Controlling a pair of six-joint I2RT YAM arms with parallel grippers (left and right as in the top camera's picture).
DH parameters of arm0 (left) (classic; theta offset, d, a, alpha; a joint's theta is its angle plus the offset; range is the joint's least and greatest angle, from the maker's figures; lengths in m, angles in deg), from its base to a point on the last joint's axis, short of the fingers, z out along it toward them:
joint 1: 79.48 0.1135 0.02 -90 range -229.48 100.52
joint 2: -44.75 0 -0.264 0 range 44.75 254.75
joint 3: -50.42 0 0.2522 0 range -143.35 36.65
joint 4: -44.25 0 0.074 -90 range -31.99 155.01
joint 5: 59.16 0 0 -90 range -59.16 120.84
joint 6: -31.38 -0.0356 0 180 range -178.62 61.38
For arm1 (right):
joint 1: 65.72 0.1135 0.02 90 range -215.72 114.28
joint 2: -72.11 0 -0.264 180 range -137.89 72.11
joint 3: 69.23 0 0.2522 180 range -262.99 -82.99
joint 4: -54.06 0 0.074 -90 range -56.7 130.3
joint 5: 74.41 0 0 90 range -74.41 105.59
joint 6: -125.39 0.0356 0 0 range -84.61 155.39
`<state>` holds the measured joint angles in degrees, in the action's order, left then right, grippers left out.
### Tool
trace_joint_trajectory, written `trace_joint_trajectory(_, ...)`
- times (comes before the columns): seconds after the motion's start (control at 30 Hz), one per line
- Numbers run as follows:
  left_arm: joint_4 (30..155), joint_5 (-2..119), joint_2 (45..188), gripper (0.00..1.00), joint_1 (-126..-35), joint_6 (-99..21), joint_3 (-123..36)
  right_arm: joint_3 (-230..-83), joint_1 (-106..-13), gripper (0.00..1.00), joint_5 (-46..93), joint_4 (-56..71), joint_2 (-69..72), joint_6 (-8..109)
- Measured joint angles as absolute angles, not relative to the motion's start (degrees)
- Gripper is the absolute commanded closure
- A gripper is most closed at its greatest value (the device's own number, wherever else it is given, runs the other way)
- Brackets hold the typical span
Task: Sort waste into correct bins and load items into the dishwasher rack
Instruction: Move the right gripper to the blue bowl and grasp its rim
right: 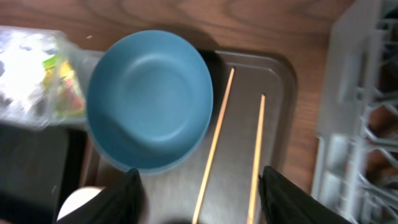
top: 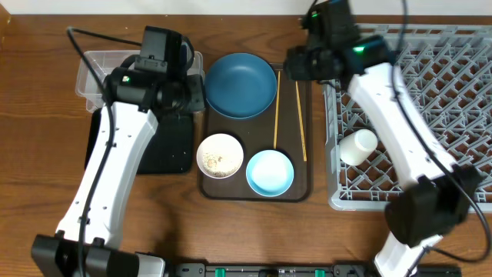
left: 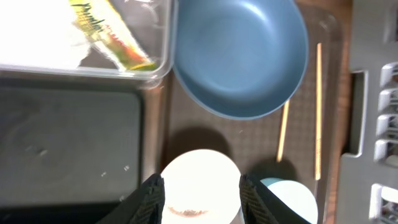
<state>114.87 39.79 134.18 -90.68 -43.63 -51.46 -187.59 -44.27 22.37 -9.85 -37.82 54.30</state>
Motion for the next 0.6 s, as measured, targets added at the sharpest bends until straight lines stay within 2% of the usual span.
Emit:
trace_joint_trajectory(0.2,118.5,35.4,134.4,0.56,-90.7,-43.7,-51.4,-186.7,-41.2,0.56,20.1,-4.3,-46.7,58.5)
trace_joint_trajectory(0.23,118.8,34.3,134.4,0.51,-90.7,-43.7,-51.4,-186.6,-40.9,0.58,19.9,-3.4,-48.2,58.8)
trace_joint_trajectory(0.37,119.1,29.0,134.4,0.44,-90.7,-43.8,-51.4,-186.4,-40.0,0.61,19.2,-0.8,-52.9,59.6)
trace_joint_trajectory(0.5,119.1,25.7,134.4,0.43,-90.7,-43.7,-51.4,-186.4,-39.6,0.63,17.9,-0.6,-55.6,60.4)
trace_joint_trajectory(0.6,119.1,24.4,134.4,0.43,-90.7,-43.7,-51.4,-186.3,-39.5,0.71,17.2,-0.6,-56.6,60.6)
